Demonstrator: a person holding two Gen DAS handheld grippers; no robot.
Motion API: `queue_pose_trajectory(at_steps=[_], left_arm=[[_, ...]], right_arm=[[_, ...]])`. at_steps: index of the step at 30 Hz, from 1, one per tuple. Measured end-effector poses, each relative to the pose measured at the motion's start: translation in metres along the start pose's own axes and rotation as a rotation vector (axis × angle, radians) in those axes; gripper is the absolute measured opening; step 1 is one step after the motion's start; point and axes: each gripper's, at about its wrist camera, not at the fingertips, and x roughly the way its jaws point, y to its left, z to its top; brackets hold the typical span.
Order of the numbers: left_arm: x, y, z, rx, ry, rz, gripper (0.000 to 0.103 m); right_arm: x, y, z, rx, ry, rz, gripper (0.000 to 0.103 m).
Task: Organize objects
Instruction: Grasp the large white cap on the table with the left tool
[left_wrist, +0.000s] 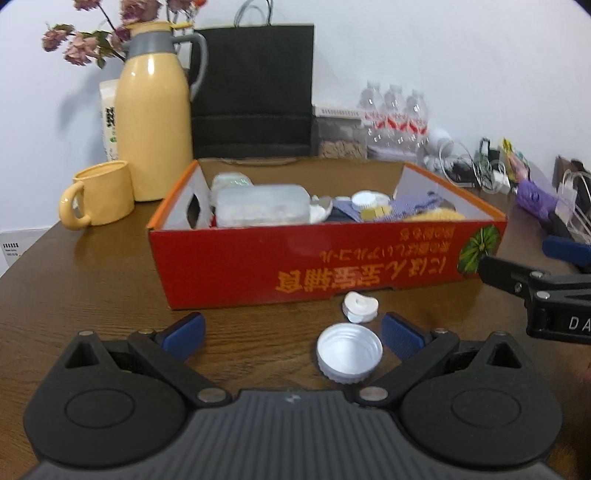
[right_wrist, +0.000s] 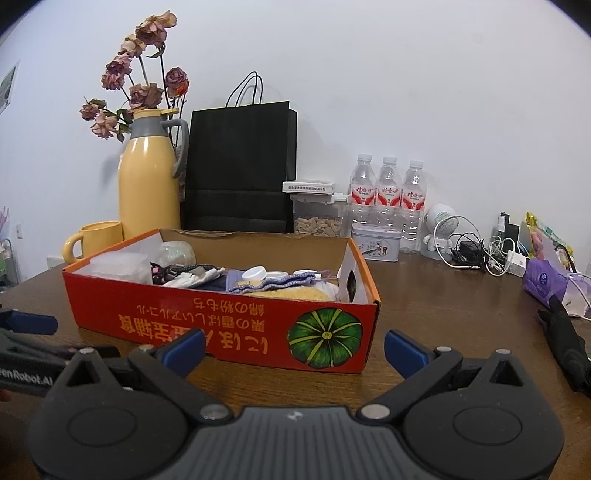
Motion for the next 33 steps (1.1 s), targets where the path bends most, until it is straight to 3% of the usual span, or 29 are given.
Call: queue_pose_trajectory(at_steps=[6,10,13,14,15,33], left_arm=[[0.013,-0.007,0.001,0.012,0.064,-0.021,0.103],[0.019,-0.015,0.000,0.028,0.094,-0.039,0.091],[0.018,-0.019,-0.001,0.040,0.094,-0.049,0.066],[0.017,-0.019,-0.002,0.042,0.089,-0.052,0.049],[0.016,-0.020,-0.002,0.040,0.083,-0.048,0.041],[-0.009,0.007,0.010,-0.035,-0.018,-0.021,0.040]], right_arm=[[-0.001,-0.001,-0.001,0.008,0.002,-0.004,0.103],[-0.001,-0.002,-0.002,0.008,0.005,-0.003,0.103],[-0.001,-0.002,-0.002,0.009,0.004,-0.003,0.103],[-0.001,-0.002,-0.002,0.009,0.004,-0.002,0.103],[0.000,-0.001,-0.002,0.008,0.005,-0.001,0.103],[0.004,0.001,-0.002,-0.009,0.027,0.002,0.103]])
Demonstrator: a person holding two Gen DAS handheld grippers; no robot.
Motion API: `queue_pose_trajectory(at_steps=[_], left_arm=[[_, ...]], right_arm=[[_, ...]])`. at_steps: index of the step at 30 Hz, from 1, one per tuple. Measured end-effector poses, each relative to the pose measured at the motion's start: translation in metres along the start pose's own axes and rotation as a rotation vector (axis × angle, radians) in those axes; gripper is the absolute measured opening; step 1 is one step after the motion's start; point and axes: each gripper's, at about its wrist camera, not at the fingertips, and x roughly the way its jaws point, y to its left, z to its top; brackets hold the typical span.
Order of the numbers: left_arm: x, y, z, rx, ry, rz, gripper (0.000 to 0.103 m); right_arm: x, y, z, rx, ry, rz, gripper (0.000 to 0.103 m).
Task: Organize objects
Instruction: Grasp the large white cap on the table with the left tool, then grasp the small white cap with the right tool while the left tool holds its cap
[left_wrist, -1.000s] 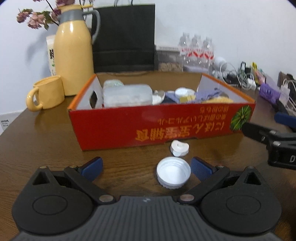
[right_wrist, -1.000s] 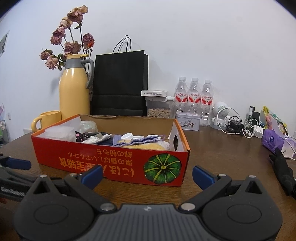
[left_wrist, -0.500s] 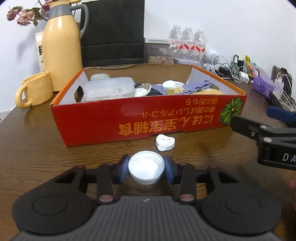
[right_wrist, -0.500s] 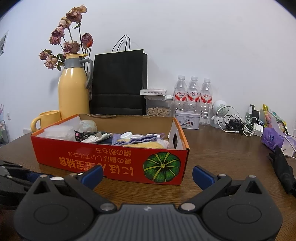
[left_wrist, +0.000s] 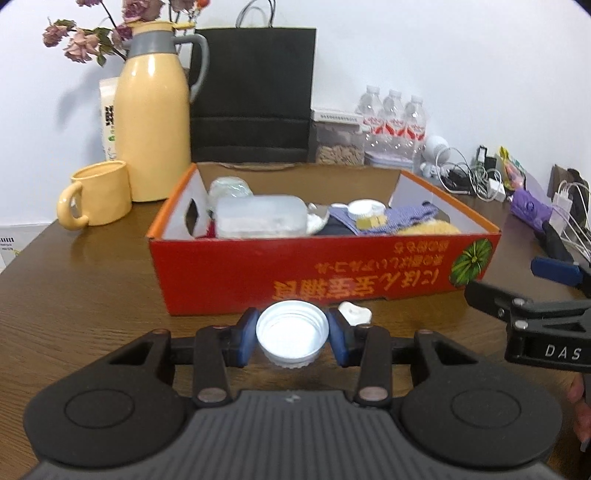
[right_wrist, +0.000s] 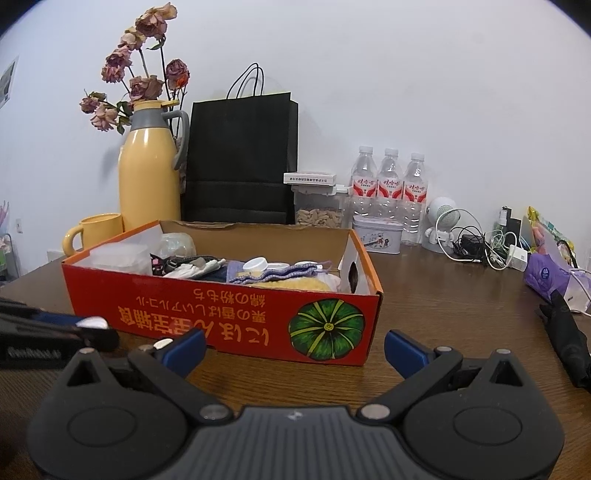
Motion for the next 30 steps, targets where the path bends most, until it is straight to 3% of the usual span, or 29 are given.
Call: queue_pose_trajectory(at_steps=[6,16,21,23,30], left_arm=[[-0.011,0.021,0.002,-0.024,-0.027,0.022,0.040],[-0.023,0.054,0.001,-0.061,-0.053,0.060,0.040],[-0.031,0.064,-0.001,-0.074,-0.078,0.061,0.040],[-0.032,0.067,-0.001,-0.079,-0.078,0.063,0.040],[-0.030,0.074,-0.004,-0.094,-0.079,0.048,0.040]], right_arm=[[0.004,0.004,0.000,-0.020,0.030,0.004,0.103],[0.025,0.037,0.004,-0.079,0.121,0.137,0.101],[0.045,0.064,0.009,-0.116,0.177,0.187,0.088],[0.054,0.070,0.010,-0.109,0.203,0.196,0.077],[0.072,0.078,0.012,-0.063,0.264,0.212,0.061]])
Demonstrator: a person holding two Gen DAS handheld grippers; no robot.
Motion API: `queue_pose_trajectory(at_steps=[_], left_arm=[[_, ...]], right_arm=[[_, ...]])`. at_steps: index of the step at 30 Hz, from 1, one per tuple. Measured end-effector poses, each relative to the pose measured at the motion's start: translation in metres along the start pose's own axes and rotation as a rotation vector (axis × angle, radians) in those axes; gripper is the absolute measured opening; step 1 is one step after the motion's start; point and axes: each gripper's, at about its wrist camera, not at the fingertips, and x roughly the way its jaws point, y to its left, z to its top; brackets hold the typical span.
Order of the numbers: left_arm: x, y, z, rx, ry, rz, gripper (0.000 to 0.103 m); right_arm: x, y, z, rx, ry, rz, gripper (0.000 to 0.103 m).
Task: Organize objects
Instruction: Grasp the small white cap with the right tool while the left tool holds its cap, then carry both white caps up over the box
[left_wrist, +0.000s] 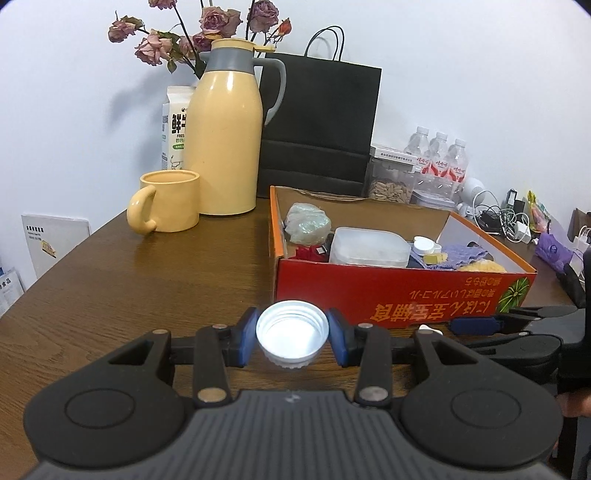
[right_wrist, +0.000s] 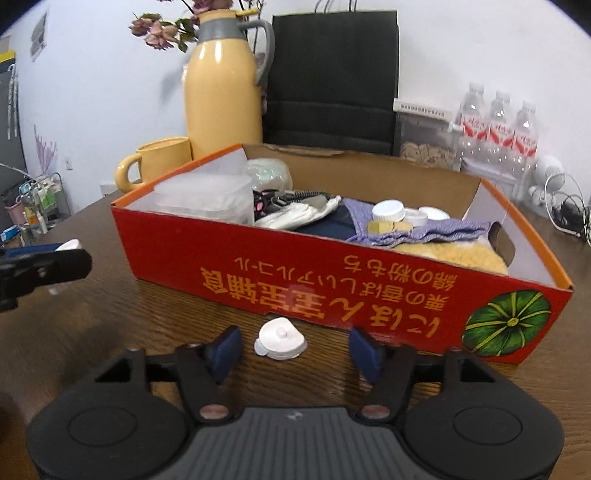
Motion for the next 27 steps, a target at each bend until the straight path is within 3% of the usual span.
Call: queue_pose_trajectory(at_steps=[4,5,15,27], left_arm=[[0.000,-0.001,-0.002,0.002,0.000,-0.006,0.040],[0.000,-0.001,-0.002,0.003,-0.001,-0.006,0.040],[-0.001,-0.005,-0.002,0.005,-0.003,-0.005,0.040],[0.002,-0.041,0.031,0.042,-0.070,-0.073,0.040]], right_arm=[[-0.001,0.000,0.000,0.009,-0.010,0.002,0.031],[-0.002,-0.001,0.000,0.010,-0.011,0.000,0.027],[-0.010,0.002,-0.002,0.005,-0.055,0.004,0.027],[-0.048,-0.006,0.007,0.018,-0.238,0.013,0.027]])
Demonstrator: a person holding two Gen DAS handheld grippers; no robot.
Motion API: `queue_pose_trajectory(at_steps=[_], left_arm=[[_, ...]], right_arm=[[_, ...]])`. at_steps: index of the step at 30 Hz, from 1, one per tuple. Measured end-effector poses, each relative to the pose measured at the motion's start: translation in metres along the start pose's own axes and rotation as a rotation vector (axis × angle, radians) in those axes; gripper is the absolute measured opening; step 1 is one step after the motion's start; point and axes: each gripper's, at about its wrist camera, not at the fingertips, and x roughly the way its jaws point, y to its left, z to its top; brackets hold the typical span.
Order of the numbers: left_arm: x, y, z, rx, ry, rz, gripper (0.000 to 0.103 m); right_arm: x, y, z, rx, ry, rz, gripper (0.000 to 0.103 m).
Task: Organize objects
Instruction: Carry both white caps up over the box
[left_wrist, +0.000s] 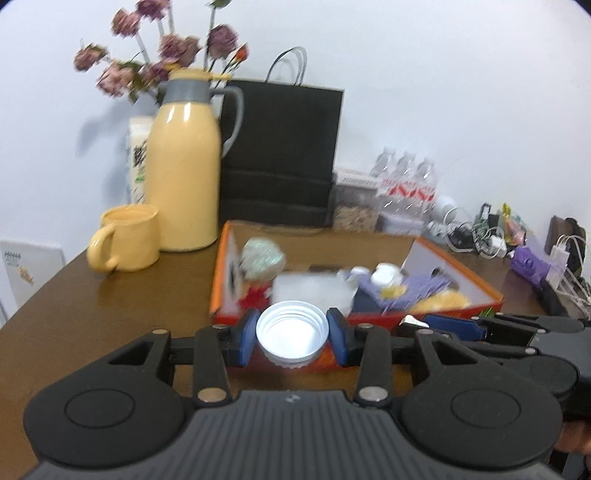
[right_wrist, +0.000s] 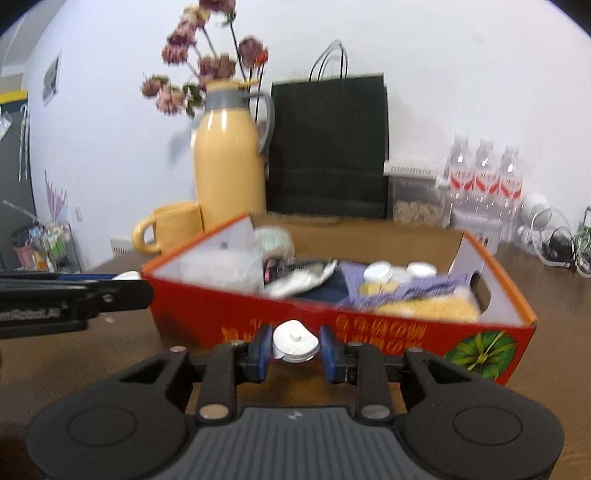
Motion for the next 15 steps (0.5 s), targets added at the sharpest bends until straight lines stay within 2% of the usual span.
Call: queue_pose_trajectory(at_steps=[7,15], left_arm=[[0.022,-0.026,0.027,0.014,-0.047,-0.027,0.040],[0.062,-0.042,0.048,0.014,-0.063,-0.019,0.040]], right_arm=[[-0.009,-0.023,0.022,0.019,-0.096,-0.034,0.027],[0.015,-0.054,0.044,0.030,-0.145,-0.085,0.027]])
